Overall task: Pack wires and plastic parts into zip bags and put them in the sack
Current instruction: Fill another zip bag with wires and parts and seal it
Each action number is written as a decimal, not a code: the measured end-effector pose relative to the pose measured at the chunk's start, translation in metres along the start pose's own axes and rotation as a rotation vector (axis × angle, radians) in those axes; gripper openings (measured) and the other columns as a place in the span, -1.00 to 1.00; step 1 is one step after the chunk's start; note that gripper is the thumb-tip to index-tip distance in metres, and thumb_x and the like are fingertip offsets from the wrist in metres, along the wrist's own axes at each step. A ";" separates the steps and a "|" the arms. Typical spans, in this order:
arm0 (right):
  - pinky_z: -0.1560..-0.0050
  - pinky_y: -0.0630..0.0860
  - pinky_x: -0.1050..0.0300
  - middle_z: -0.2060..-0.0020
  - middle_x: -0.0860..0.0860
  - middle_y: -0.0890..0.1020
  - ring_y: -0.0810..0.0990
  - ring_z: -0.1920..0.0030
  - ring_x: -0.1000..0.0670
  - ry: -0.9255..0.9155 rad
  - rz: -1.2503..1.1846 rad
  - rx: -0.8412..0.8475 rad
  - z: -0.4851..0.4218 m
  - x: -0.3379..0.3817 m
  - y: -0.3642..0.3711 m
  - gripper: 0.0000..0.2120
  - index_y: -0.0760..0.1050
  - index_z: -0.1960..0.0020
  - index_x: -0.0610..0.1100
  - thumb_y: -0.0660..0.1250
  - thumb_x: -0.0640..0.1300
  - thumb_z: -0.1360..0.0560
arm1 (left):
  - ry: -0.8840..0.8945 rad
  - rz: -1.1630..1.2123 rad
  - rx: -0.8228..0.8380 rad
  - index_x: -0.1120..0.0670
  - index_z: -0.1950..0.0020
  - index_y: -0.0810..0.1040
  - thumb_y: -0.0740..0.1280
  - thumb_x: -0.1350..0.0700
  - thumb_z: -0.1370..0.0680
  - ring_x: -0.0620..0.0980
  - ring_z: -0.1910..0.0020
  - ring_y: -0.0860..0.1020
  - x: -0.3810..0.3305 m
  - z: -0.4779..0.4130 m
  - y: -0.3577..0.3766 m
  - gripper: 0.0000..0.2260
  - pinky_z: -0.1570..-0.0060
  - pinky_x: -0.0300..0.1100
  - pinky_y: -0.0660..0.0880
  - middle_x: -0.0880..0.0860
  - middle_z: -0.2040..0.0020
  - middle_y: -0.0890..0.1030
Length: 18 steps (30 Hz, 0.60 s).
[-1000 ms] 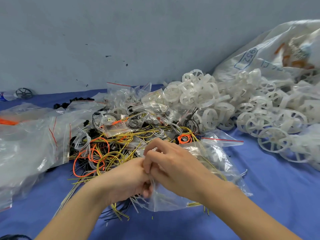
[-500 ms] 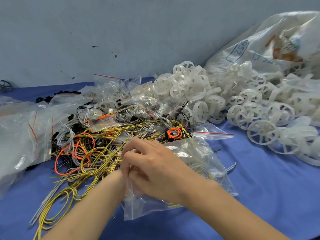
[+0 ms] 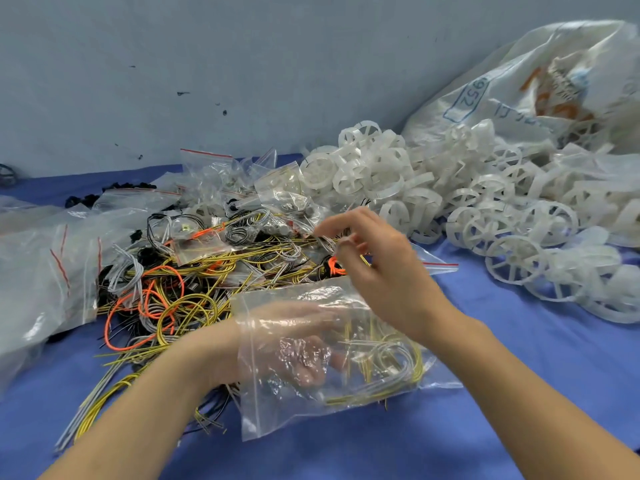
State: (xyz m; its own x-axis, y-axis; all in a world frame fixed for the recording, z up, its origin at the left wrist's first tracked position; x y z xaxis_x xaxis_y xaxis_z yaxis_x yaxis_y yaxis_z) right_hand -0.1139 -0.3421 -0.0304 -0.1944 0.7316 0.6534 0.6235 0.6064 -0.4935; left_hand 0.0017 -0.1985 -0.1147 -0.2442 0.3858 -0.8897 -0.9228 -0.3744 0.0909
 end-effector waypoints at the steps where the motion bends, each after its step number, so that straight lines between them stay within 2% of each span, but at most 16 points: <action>1: 0.06 0.44 0.33 -0.01 0.16 0.56 0.55 0.07 0.14 0.026 -0.003 -0.045 -0.002 -0.005 -0.007 -0.74 0.55 -0.09 0.02 0.21 -0.28 -0.58 | 0.016 -0.096 0.118 0.09 -0.39 0.49 0.24 0.14 -0.65 0.06 0.11 0.63 -0.009 0.004 0.003 -0.69 0.10 -0.07 0.63 0.16 -0.13 0.64; 2: 0.09 0.42 0.37 -0.01 0.16 0.58 0.55 0.07 0.16 0.053 -0.013 -0.088 -0.003 -0.011 -0.012 -0.72 0.54 -0.07 0.05 0.21 -0.29 -0.57 | 0.037 -0.166 0.205 0.05 -0.36 0.52 0.28 0.11 -0.63 0.05 0.13 0.64 -0.015 0.008 0.004 -0.70 0.20 -0.15 0.62 0.15 -0.09 0.66; 4: 0.13 0.40 0.41 0.01 0.15 0.61 0.56 0.10 0.18 0.111 -0.047 -0.157 -0.006 -0.020 -0.022 -0.70 0.54 -0.04 0.10 0.22 -0.29 -0.55 | 0.033 -0.243 0.166 0.03 -0.28 0.59 0.31 0.04 -0.61 0.04 0.20 0.65 -0.025 0.019 -0.006 -0.75 0.32 -0.22 0.58 0.22 -0.06 0.67; 6: 0.17 0.42 0.39 0.03 0.14 0.61 0.57 0.13 0.15 0.153 -0.048 -0.192 -0.008 -0.027 -0.027 -0.69 0.54 -0.03 0.11 0.21 -0.28 -0.54 | 0.012 -0.274 0.017 0.11 -0.19 0.63 0.33 0.04 -0.60 0.00 0.34 0.62 -0.027 0.024 -0.027 -0.76 0.41 -0.24 0.54 0.26 0.00 0.68; 8: 0.15 0.45 0.32 0.04 0.14 0.61 0.56 0.14 0.14 0.177 -0.020 -0.194 -0.008 -0.032 -0.028 -0.70 0.53 -0.03 0.11 0.20 -0.27 -0.55 | 0.009 -0.257 -0.128 0.24 -0.13 0.61 0.31 0.01 -0.58 -0.01 0.47 0.54 -0.029 0.032 -0.050 -0.68 0.52 -0.26 0.47 0.27 0.12 0.67; 9: 0.15 0.45 0.31 0.04 0.14 0.60 0.55 0.14 0.16 0.186 0.000 -0.185 -0.008 -0.033 -0.027 -0.71 0.54 -0.04 0.09 0.20 -0.27 -0.55 | 0.045 -0.249 -0.234 0.26 -0.11 0.59 0.28 -0.01 -0.58 -0.03 0.51 0.50 -0.033 0.036 -0.059 -0.66 0.58 -0.27 0.42 0.22 0.21 0.66; 11: 0.12 0.43 0.30 0.03 0.15 0.58 0.53 0.12 0.21 0.204 0.049 -0.145 -0.008 -0.036 -0.021 -0.75 0.55 -0.08 0.03 0.20 -0.25 -0.57 | 0.198 -0.227 -0.488 0.19 -0.03 0.61 0.24 -0.03 -0.60 -0.06 0.54 0.45 -0.043 0.046 -0.072 -0.70 0.63 -0.29 0.36 0.07 0.34 0.60; 13: 0.07 0.45 0.24 0.01 0.15 0.57 0.53 0.08 0.20 0.223 0.087 -0.080 -0.008 -0.038 -0.011 -0.76 0.56 -0.12 0.00 0.19 -0.22 -0.59 | 0.436 -0.281 -0.673 0.02 0.08 0.66 0.22 -0.05 -0.62 -0.10 0.48 0.50 -0.053 0.055 -0.064 -0.74 0.57 -0.31 0.42 -0.02 0.35 0.59; 14: 0.04 0.46 0.20 -0.01 0.13 0.58 0.54 0.07 0.18 0.232 0.095 -0.042 -0.009 -0.039 -0.005 -0.76 0.57 -0.14 0.00 0.19 -0.20 -0.60 | 0.570 -0.360 -0.709 -0.05 0.08 0.67 0.24 -0.07 -0.62 -0.16 0.40 0.55 -0.058 0.057 -0.054 -0.76 0.47 -0.34 0.47 -0.06 0.30 0.63; 16: -0.01 0.46 0.15 -0.03 0.09 0.59 0.55 0.04 0.13 0.245 0.112 0.040 -0.008 -0.039 0.008 -0.76 0.57 -0.16 0.00 0.19 -0.17 -0.60 | 0.760 -0.629 -0.652 -0.14 -0.02 0.64 0.23 -0.16 -0.59 -0.28 0.14 0.59 -0.061 0.058 -0.025 -0.78 0.18 -0.44 0.50 -0.19 0.09 0.66; 18: -0.02 0.44 0.16 -0.02 0.08 0.58 0.53 0.03 0.14 0.233 0.151 0.125 -0.008 -0.038 0.020 -0.77 0.56 -0.17 0.02 0.20 -0.15 -0.59 | 0.768 -0.970 -0.540 -0.18 -0.13 0.58 0.19 -0.20 -0.58 -0.33 -0.10 0.50 -0.054 0.050 -0.003 -0.75 -0.05 -0.47 0.40 -0.30 -0.05 0.57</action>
State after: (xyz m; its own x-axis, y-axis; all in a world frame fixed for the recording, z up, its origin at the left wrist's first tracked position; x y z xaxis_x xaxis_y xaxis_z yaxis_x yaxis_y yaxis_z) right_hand -0.0877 -0.3604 -0.0610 0.0813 0.7338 0.6745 0.5309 0.5409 -0.6524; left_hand 0.0032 -0.1761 -0.0448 0.8255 0.1829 -0.5339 -0.3516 -0.5733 -0.7401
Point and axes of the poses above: each hand's wrist, its own z-axis away from the middle knuckle, its own y-axis out of the palm, x = y × z, the point moved 4 cm from there along -z, towards the middle knuckle
